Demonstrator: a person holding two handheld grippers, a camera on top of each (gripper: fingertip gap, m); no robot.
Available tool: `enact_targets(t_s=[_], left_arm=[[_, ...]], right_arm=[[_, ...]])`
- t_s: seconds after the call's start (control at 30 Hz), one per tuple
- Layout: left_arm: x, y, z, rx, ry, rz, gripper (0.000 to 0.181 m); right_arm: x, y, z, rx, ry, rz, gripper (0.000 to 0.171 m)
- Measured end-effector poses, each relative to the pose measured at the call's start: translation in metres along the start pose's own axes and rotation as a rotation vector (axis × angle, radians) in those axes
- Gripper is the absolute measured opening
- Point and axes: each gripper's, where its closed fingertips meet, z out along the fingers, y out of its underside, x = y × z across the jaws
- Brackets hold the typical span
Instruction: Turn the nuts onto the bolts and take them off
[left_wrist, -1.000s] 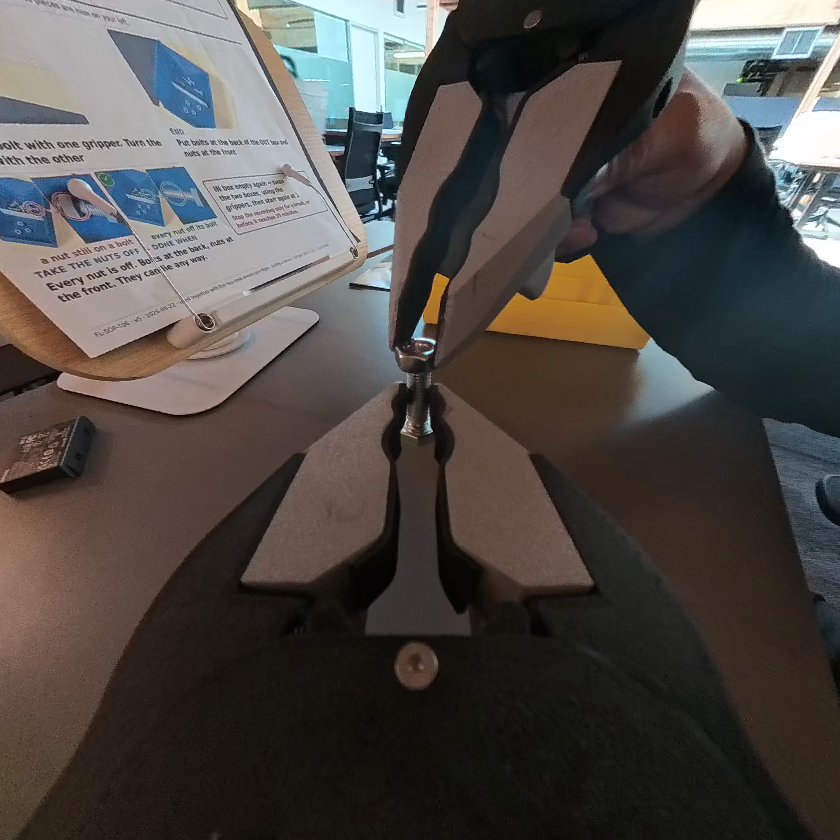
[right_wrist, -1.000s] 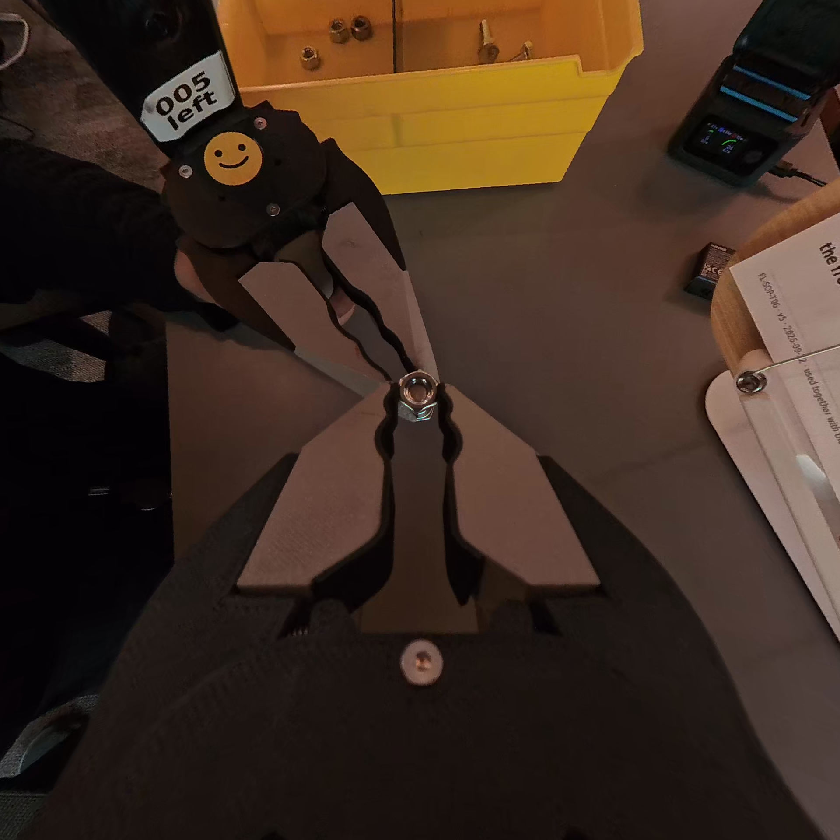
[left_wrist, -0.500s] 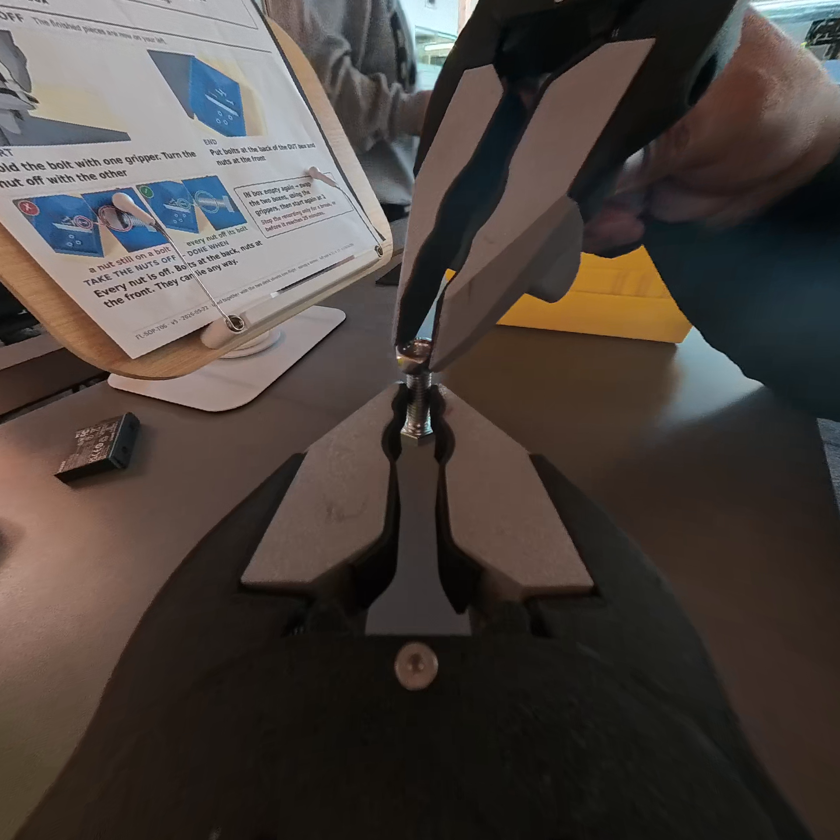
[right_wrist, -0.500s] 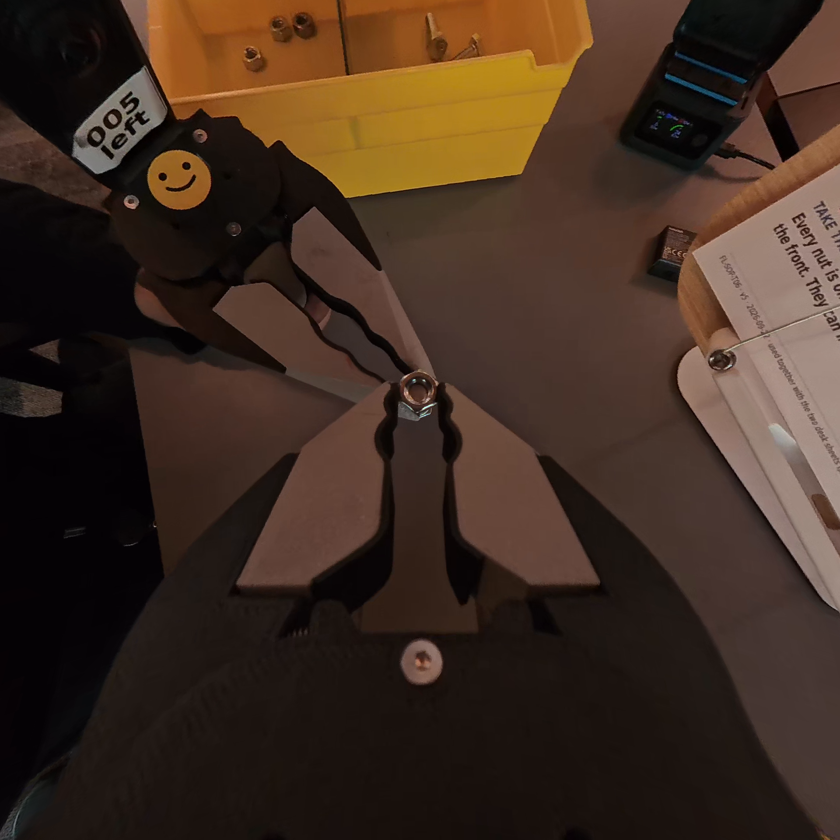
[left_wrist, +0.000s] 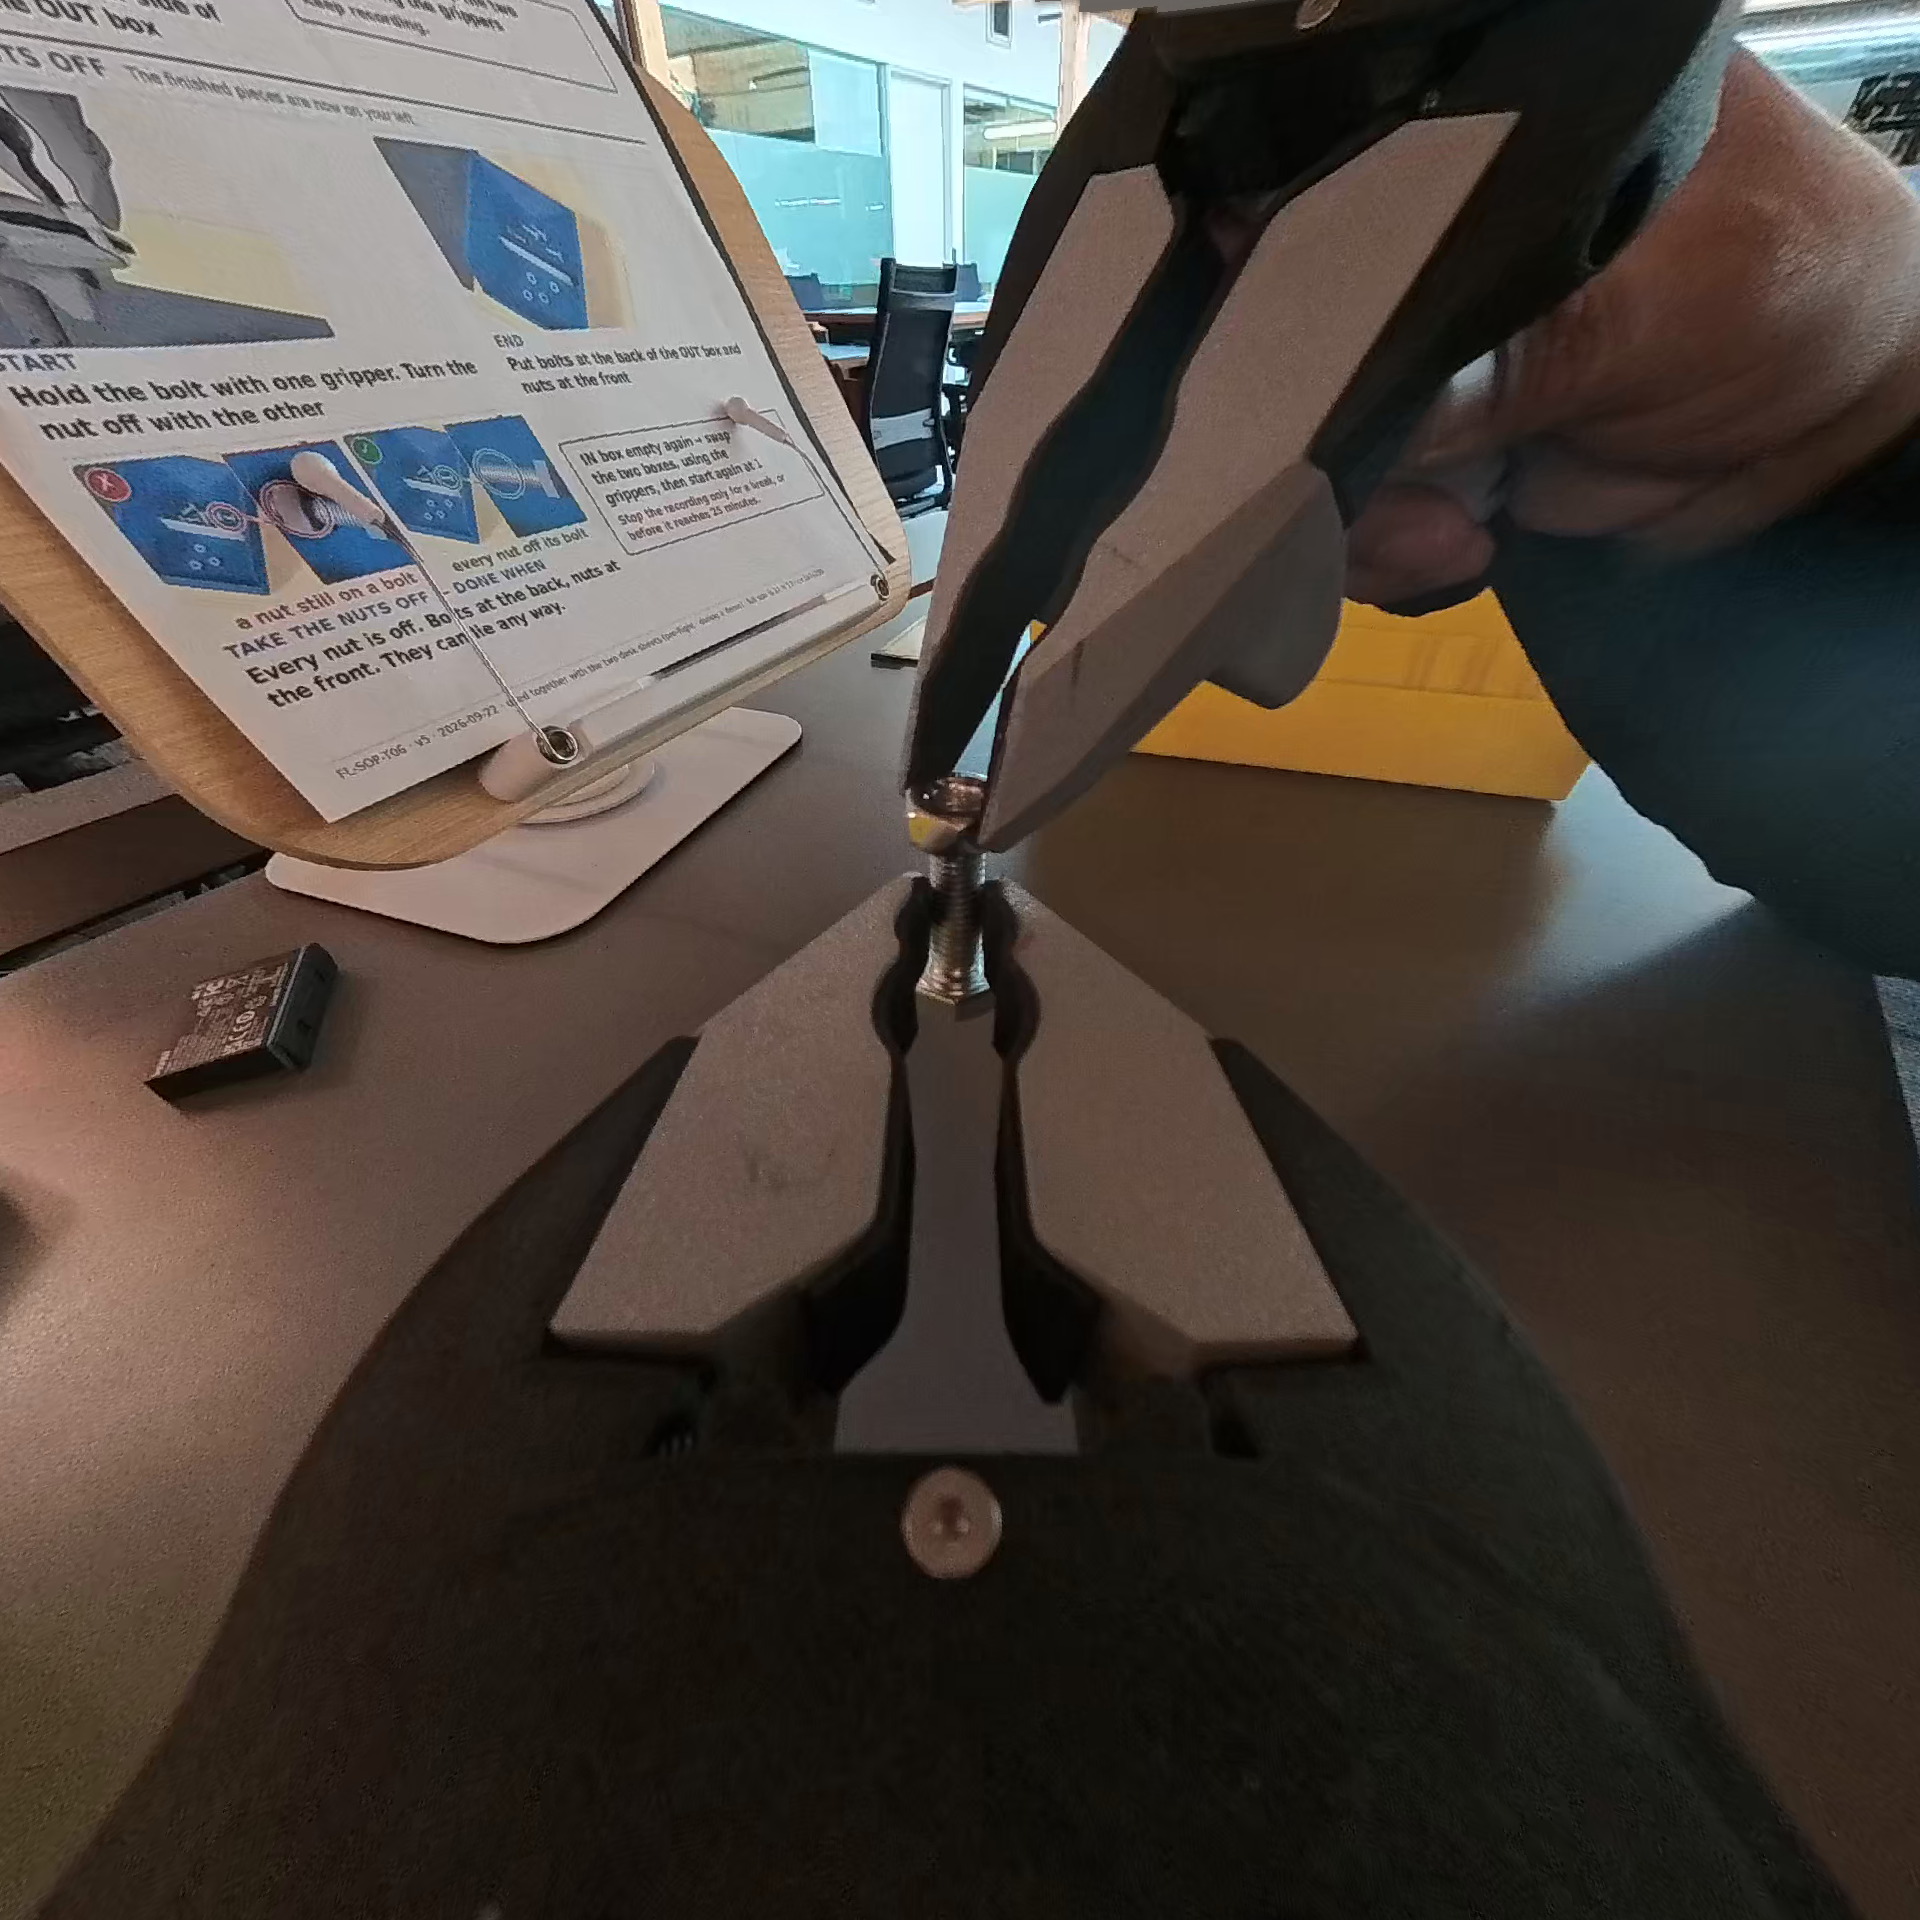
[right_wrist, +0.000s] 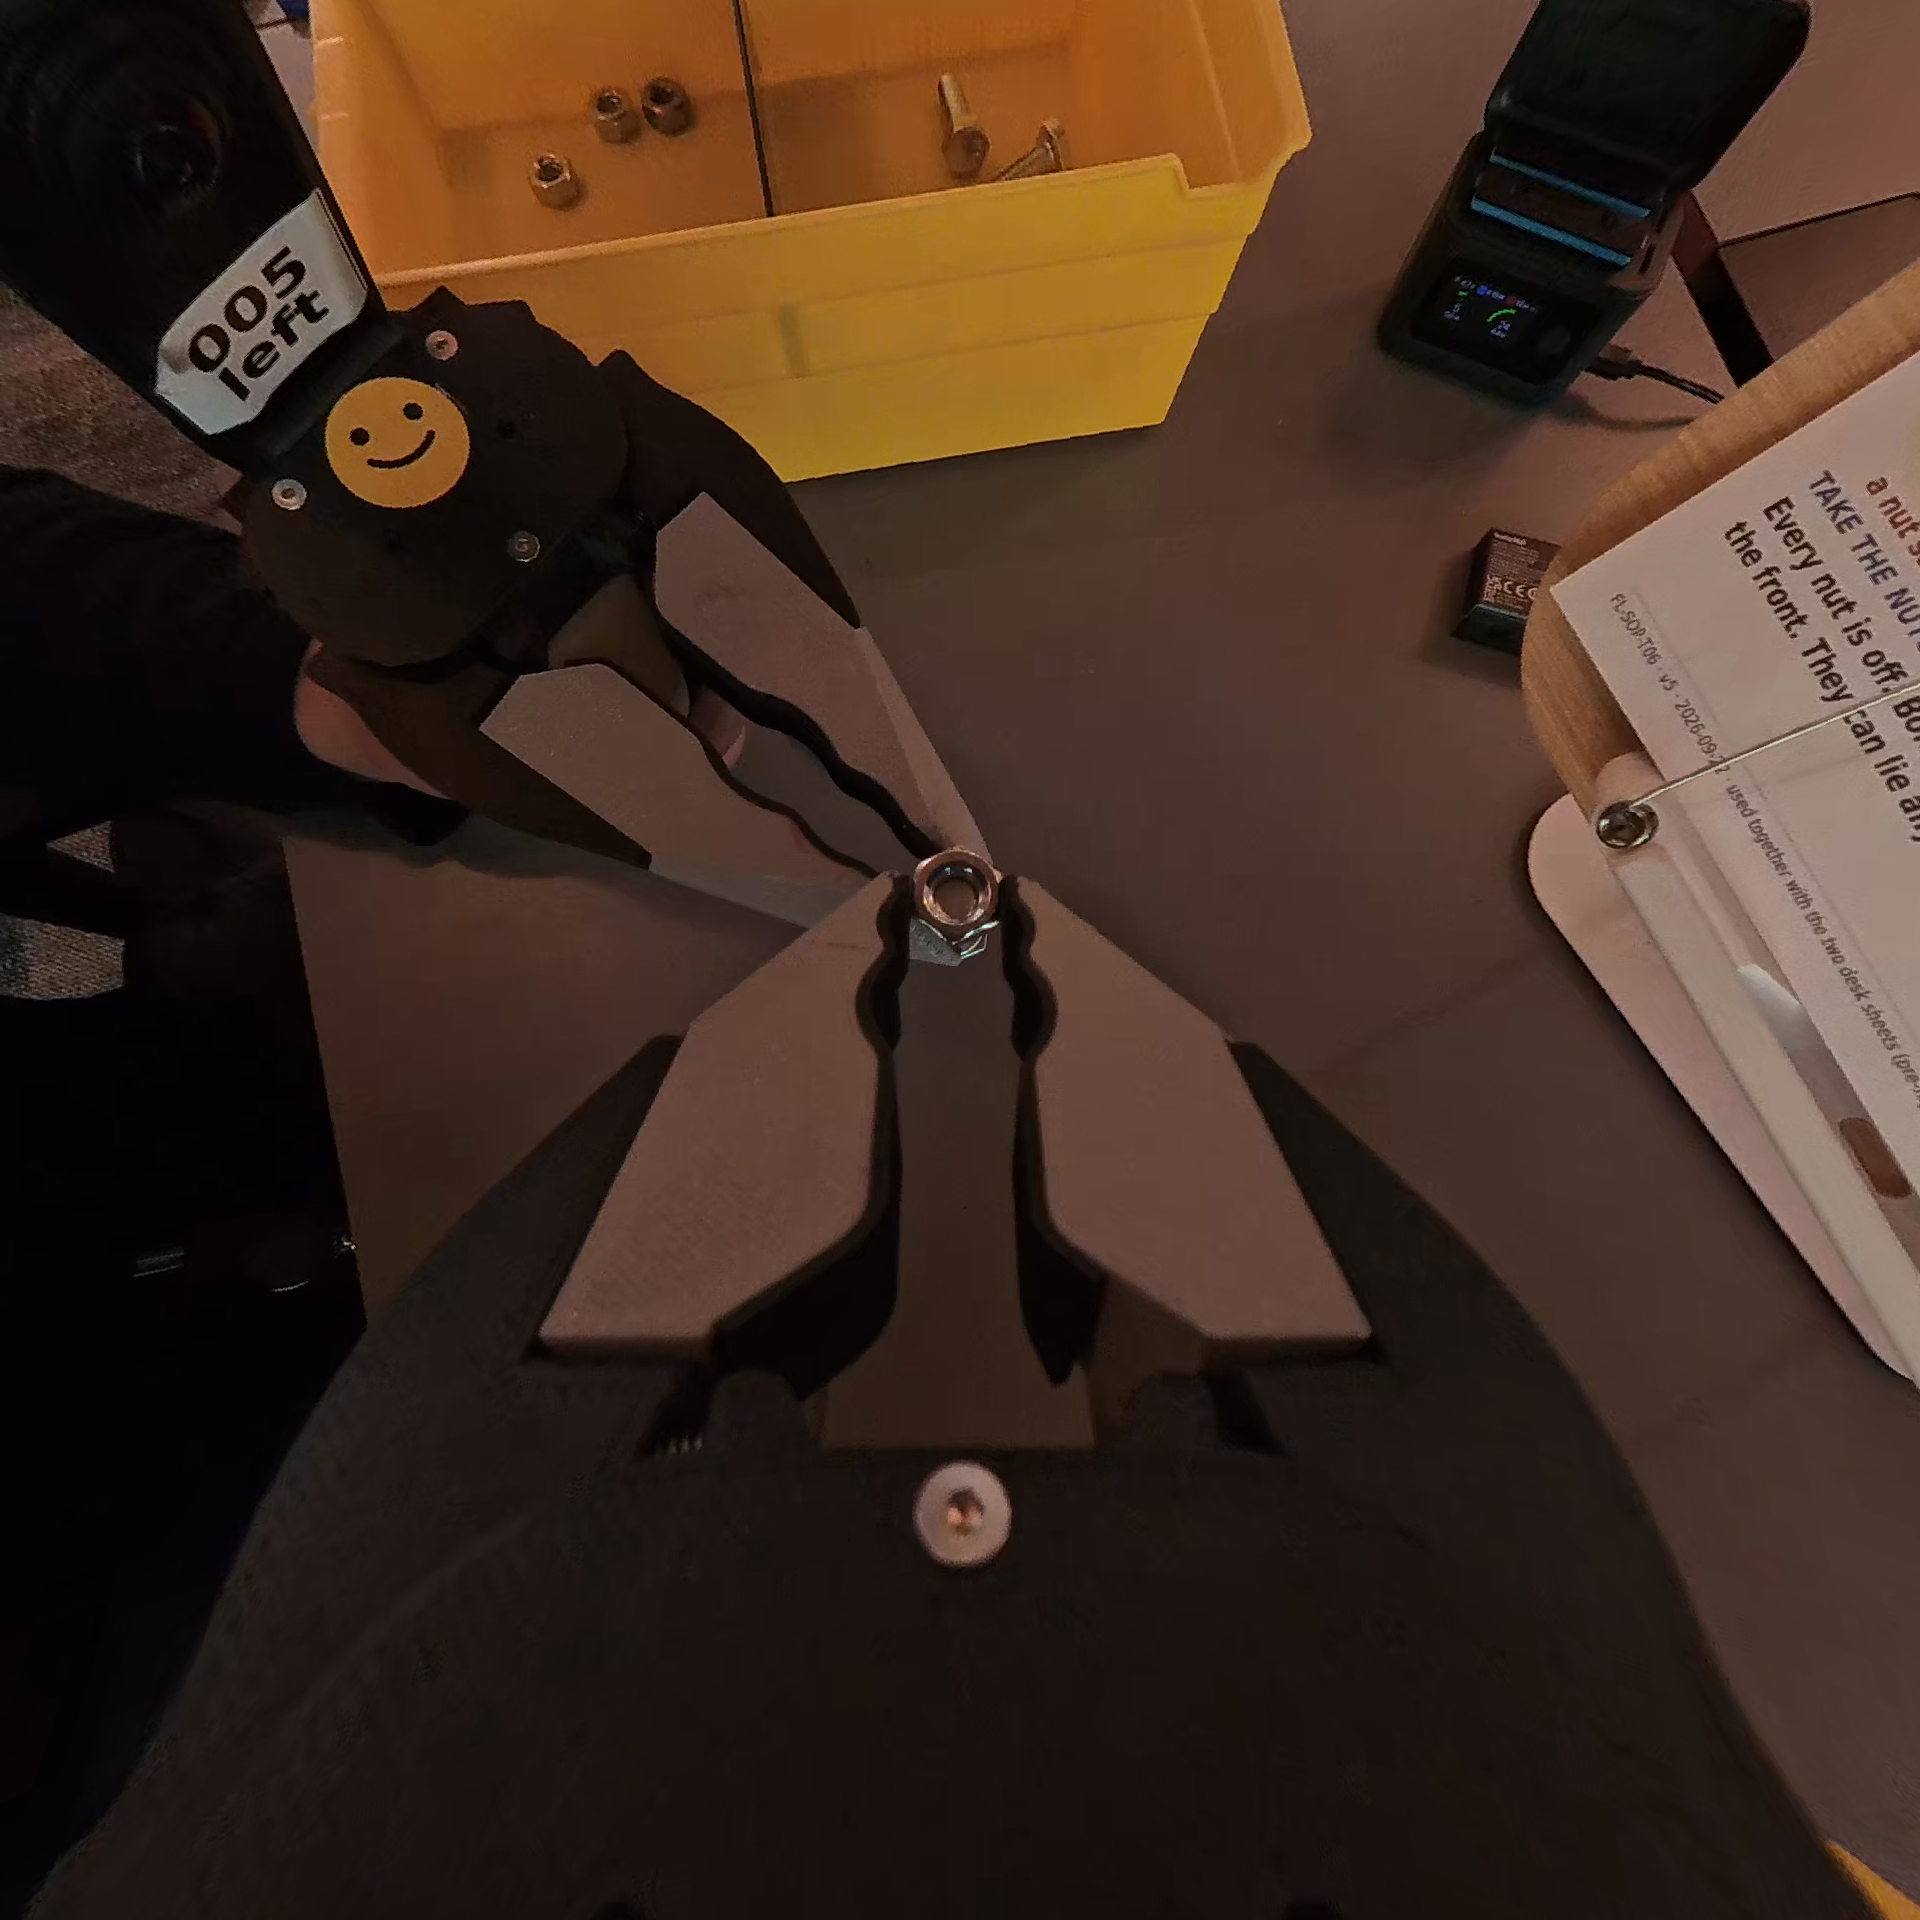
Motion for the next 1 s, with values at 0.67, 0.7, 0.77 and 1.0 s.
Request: enact_targets(t_s=[0.67,0.7,0.77,1.0], left_arm=[[0.0006,-0.0016,-0.0007,0.008,0.008,-0.003,0.008],[0.0008,-0.0015,-0.0006,0.008,0.010,-0.005,0.008],[0.0010,-0.0019,-0.0007,0.010,0.011,-0.004,0.007],[0.0015,-0.0026,-0.0009,0.013,0.015,-0.004,0.007]], right_arm=[[-0.0015,0.0009,0.0012,-0.004,-0.014,-0.006,0.014],[-0.0014,0.0012,0.0013,-0.005,-0.016,-0.004,0.014],[-0.0013,0.0011,0.0007,-0.004,-0.017,-0.005,0.014],[0.0025,-0.0001,-0.0031,0.003,0.022,-0.045,0.012]])
